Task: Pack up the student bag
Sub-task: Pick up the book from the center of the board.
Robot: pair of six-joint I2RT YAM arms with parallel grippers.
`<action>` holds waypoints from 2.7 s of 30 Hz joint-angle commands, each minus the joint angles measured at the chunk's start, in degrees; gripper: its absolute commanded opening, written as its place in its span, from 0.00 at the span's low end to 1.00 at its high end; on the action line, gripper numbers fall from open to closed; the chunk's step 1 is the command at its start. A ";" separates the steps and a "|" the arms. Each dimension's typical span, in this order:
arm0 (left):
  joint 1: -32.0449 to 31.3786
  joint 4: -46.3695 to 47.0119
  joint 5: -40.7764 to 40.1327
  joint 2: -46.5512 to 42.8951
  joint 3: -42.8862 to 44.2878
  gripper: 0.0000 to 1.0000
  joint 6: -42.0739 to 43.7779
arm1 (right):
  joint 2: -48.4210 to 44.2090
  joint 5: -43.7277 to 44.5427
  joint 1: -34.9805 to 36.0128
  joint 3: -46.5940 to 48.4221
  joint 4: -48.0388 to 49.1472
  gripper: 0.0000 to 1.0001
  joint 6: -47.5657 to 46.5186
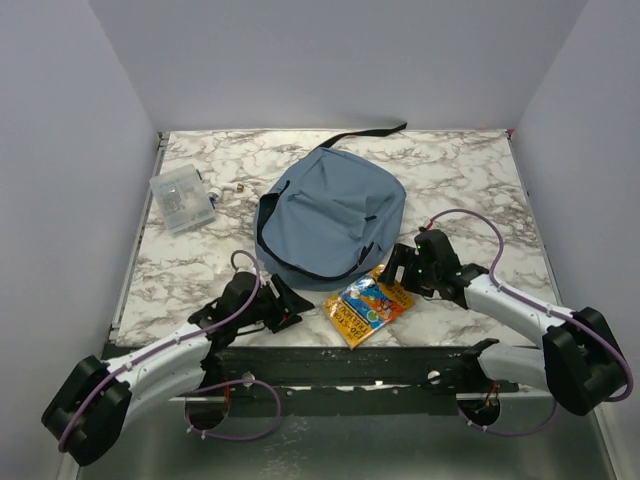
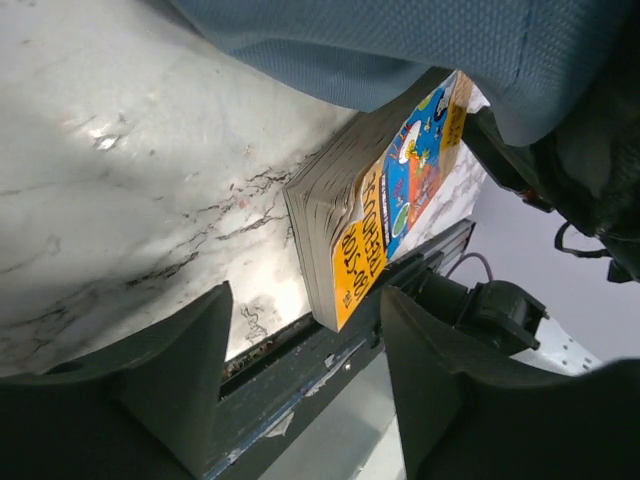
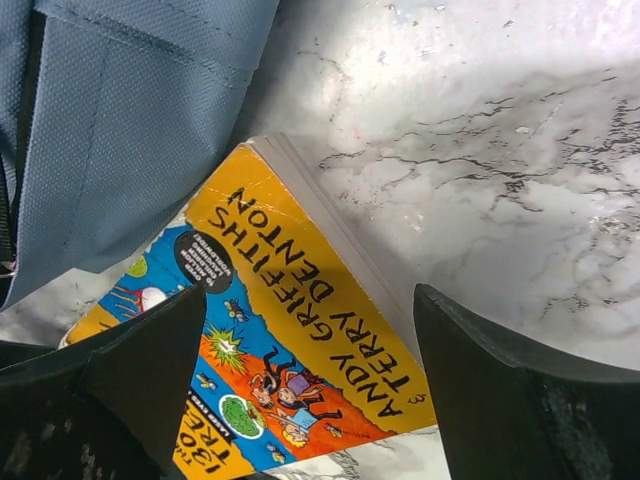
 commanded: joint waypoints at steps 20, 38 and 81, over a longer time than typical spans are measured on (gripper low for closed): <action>-9.44 15.24 -7.20 28.12 11.20 0.36 12.14 | -0.15 -0.10 0.14 1.56 -2.98 0.84 -1.80; -9.21 13.04 -3.63 22.68 13.14 0.00 10.96 | -9.15 7.42 11.47 6.05 -14.36 0.84 -1.05; -9.19 13.31 1.71 10.01 16.08 0.00 -2.73 | -29.20 -1.18 11.47 -33.26 29.13 0.48 60.43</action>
